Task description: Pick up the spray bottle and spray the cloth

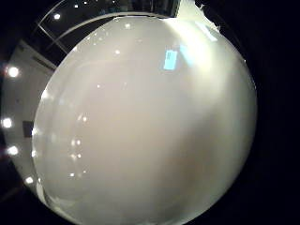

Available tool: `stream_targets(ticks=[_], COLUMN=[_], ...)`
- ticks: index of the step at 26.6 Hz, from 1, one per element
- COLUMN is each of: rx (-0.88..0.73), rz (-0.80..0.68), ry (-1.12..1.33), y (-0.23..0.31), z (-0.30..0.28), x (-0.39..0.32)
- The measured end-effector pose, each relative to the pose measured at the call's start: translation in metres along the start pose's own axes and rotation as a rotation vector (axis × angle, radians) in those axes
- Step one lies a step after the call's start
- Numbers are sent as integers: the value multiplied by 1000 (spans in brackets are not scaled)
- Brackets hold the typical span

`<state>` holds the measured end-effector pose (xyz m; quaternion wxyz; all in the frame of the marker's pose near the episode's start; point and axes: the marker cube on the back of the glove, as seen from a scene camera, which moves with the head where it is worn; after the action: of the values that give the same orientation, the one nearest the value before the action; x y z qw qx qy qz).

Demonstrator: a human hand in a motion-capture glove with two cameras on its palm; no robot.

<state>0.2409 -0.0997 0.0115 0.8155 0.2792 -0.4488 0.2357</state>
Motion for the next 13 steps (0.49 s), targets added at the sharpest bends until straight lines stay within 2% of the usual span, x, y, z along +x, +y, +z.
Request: stream_targets(ticks=[13], rx=[-72], rz=[-4], ry=[-92], y=[-12], z=[26], x=[0])
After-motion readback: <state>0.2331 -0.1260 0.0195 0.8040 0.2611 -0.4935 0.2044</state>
